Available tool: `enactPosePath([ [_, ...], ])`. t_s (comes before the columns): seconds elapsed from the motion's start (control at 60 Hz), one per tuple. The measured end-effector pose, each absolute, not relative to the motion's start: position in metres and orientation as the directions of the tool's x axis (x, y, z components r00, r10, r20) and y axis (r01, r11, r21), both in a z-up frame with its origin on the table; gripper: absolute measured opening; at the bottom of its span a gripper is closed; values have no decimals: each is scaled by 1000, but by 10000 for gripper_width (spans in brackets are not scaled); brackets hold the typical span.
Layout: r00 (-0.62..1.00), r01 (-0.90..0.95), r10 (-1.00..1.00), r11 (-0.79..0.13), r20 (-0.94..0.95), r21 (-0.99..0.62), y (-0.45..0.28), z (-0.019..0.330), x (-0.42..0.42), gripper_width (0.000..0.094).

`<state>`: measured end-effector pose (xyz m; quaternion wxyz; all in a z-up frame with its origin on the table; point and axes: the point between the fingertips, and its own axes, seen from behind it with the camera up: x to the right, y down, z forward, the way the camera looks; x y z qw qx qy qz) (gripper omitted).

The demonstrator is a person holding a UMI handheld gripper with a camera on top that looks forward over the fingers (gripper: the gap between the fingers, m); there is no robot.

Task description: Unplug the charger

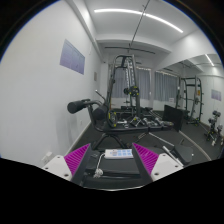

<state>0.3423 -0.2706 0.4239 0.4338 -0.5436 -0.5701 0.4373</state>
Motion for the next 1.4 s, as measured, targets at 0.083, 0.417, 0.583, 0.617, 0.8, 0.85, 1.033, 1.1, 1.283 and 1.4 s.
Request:
enactPosePath([
  [0.083, -34, 252, 999, 32, 24, -967, -272, 420, 342, 852],
  [0.417, -41, 289, 998, 50, 40, -956, -276, 393, 325, 853],
  [0.583, -40, 326, 998, 55, 44, -944, -279, 362, 310, 850],
  [0.617, -38, 335, 998, 57, 47, -940, -280, 354, 308, 852],
  [0.8, -36, 390, 998, 54, 44, -919, -277, 302, 286, 853],
  [0.85, -36, 409, 998, 57, 46, -911, -277, 285, 277, 853],
  [1.033, -44, 472, 998, 57, 41, -880, -280, 214, 244, 855],
  [1.1, -37, 472, 999, 49, 36, -880, -281, 194, 227, 853],
  [1.283, -16, 425, 1000, 13, 7, -905, -276, 142, 166, 855],
  [1.4, -20, 392, 1000, 11, 3, -920, -273, 115, 122, 852],
])
